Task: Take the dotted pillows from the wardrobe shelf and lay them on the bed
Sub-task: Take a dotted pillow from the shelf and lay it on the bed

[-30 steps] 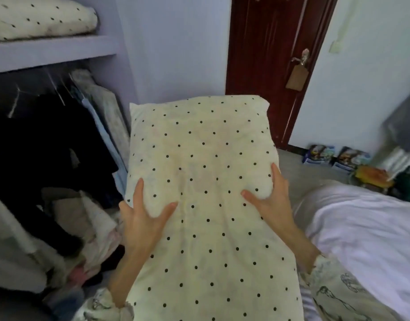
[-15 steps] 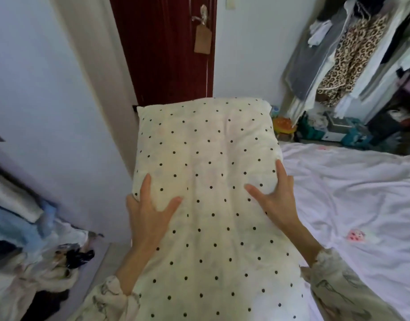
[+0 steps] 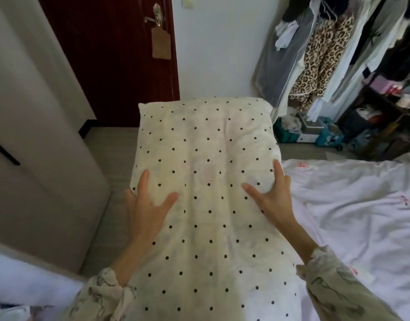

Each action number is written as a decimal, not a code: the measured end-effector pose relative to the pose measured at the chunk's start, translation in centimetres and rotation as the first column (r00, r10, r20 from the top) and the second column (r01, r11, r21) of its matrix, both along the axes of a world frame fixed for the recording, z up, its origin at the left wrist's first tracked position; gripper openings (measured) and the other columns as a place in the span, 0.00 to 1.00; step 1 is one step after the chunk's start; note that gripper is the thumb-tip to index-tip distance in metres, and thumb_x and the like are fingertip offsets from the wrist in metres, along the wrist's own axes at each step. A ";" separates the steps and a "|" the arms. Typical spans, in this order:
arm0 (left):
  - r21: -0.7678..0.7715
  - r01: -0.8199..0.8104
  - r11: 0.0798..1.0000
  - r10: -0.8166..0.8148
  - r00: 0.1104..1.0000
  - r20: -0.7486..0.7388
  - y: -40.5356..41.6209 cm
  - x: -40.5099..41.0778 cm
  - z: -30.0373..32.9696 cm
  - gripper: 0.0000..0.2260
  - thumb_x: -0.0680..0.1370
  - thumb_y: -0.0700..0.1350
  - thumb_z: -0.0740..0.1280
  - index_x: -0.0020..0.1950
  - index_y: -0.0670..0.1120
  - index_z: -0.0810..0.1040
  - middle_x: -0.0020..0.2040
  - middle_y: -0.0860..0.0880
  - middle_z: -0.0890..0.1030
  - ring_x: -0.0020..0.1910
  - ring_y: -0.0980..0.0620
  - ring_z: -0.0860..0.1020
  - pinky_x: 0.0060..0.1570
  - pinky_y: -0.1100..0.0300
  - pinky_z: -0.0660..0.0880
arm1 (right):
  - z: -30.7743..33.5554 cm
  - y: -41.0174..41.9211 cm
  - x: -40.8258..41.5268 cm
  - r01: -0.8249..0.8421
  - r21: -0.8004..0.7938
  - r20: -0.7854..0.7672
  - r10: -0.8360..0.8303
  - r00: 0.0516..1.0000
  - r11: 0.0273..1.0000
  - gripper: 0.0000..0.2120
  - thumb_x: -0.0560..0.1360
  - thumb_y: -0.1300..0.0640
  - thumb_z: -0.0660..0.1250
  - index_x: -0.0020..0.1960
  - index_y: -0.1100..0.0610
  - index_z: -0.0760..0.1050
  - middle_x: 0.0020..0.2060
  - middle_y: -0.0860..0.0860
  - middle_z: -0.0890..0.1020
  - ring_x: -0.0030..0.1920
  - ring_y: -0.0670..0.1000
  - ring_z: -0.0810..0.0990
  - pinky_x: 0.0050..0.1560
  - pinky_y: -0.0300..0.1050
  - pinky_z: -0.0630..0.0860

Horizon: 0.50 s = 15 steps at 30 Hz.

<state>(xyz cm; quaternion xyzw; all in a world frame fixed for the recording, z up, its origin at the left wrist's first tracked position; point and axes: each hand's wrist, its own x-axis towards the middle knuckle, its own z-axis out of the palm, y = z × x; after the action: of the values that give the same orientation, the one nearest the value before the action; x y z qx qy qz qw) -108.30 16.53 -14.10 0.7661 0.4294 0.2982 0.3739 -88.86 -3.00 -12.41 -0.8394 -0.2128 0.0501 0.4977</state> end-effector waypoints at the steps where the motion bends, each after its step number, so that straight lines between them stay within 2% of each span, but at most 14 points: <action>1: 0.002 0.002 1.000 -0.002 1.000 -0.010 1.3 1.3 0.1 0.39 0.65 0.65 0.70 0.69 0.67 0.51 0.65 0.49 0.61 0.53 0.56 0.61 0.52 0.54 0.63 | 0.0 1.2 1.2 0.006 0.000 0.001 -0.006 1.000 1.000 0.52 0.56 0.30 0.69 0.73 0.43 0.49 0.64 0.51 0.64 0.65 0.52 0.65 0.59 0.44 0.62; 5: 0.000 0.024 1.000 -0.024 1.000 -0.004 7.6 6.6 0.2 0.39 0.61 0.70 0.66 0.68 0.69 0.51 0.57 0.53 0.60 0.54 0.52 0.64 0.54 0.50 0.66 | 0.1 6.9 6.2 0.014 0.008 0.036 -0.014 0.999 1.000 0.50 0.59 0.33 0.71 0.73 0.43 0.49 0.61 0.50 0.64 0.63 0.52 0.65 0.57 0.44 0.62; 9: 0.048 0.030 0.998 -0.030 1.000 0.002 15.2 12.7 0.0 0.38 0.64 0.68 0.68 0.69 0.66 0.52 0.55 0.54 0.58 0.52 0.53 0.62 0.53 0.53 0.63 | -0.1 13.9 11.7 0.041 -0.004 0.061 -0.041 0.997 0.999 0.50 0.59 0.34 0.71 0.73 0.43 0.49 0.57 0.47 0.63 0.56 0.47 0.64 0.56 0.45 0.64; 12: 0.066 0.061 0.996 -0.060 0.998 -0.005 20.6 17.9 0.1 0.39 0.65 0.66 0.69 0.70 0.64 0.52 0.55 0.53 0.59 0.52 0.53 0.62 0.52 0.54 0.63 | 0.1 19.1 16.1 0.075 -0.009 0.043 -0.075 0.996 0.997 0.49 0.60 0.34 0.71 0.72 0.42 0.49 0.58 0.48 0.63 0.59 0.51 0.67 0.56 0.47 0.65; 15: 0.036 0.110 0.993 -0.109 0.994 -0.014 26.4 23.5 0.8 0.40 0.64 0.66 0.68 0.70 0.64 0.51 0.55 0.52 0.59 0.52 0.51 0.64 0.52 0.54 0.65 | 0.7 24.2 20.7 0.114 -0.016 0.024 -0.114 0.993 0.993 0.51 0.57 0.30 0.69 0.72 0.40 0.48 0.57 0.47 0.61 0.61 0.53 0.68 0.57 0.47 0.66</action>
<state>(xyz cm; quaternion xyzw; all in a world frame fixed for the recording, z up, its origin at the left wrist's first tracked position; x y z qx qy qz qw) -84.78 42.94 -13.35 0.7971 0.3834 0.2804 0.3729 -68.16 21.15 -11.72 -0.8550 -0.1698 0.0135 0.4899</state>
